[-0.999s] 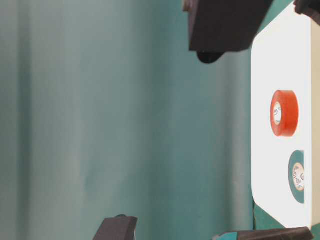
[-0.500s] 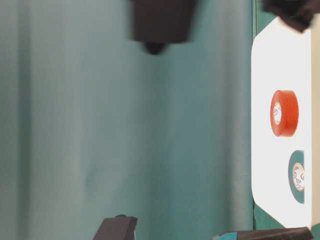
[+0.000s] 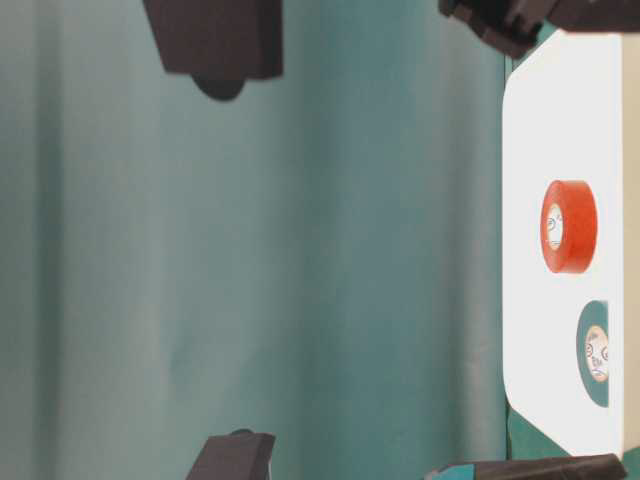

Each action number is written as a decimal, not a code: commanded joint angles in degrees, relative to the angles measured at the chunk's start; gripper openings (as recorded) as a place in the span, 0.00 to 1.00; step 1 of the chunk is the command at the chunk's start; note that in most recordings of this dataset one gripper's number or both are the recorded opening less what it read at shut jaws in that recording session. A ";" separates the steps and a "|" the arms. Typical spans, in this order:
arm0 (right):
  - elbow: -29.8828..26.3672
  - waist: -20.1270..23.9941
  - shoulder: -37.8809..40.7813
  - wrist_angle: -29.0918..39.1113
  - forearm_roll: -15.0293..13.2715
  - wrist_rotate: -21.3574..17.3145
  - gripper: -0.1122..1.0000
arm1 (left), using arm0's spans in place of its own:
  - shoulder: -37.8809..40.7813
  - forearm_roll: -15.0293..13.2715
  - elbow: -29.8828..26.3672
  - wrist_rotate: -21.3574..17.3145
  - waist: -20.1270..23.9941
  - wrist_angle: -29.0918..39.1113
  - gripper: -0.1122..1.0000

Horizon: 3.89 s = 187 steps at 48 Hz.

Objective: Put the tape alternately from left to right into the white case.
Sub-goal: 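Close the right gripper on the yellow tape roll's rim, then lift the yellow roll and carry it into the white tray, then open the right gripper to release the yellow roll, withdraw right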

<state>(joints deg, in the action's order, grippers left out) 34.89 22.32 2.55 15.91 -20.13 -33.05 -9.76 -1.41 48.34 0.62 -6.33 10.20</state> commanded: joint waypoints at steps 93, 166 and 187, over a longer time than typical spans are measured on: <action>-5.45 -35.24 2.90 -4.48 -11.16 0.88 0.12 | -0.70 -0.18 -0.35 -0.09 -0.18 -0.35 0.93; -1.05 -31.55 -1.14 -4.75 -11.16 0.53 0.77 | -0.70 -0.09 -0.44 -0.18 -0.18 -0.35 0.93; 6.42 -24.79 -9.40 -4.92 -11.16 0.35 0.77 | -0.70 -0.09 -0.62 -0.18 -0.18 -0.35 0.93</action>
<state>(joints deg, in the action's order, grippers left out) 40.96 -2.90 -4.57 11.51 -31.20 -32.61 -9.76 -1.49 48.78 0.53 -6.33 10.28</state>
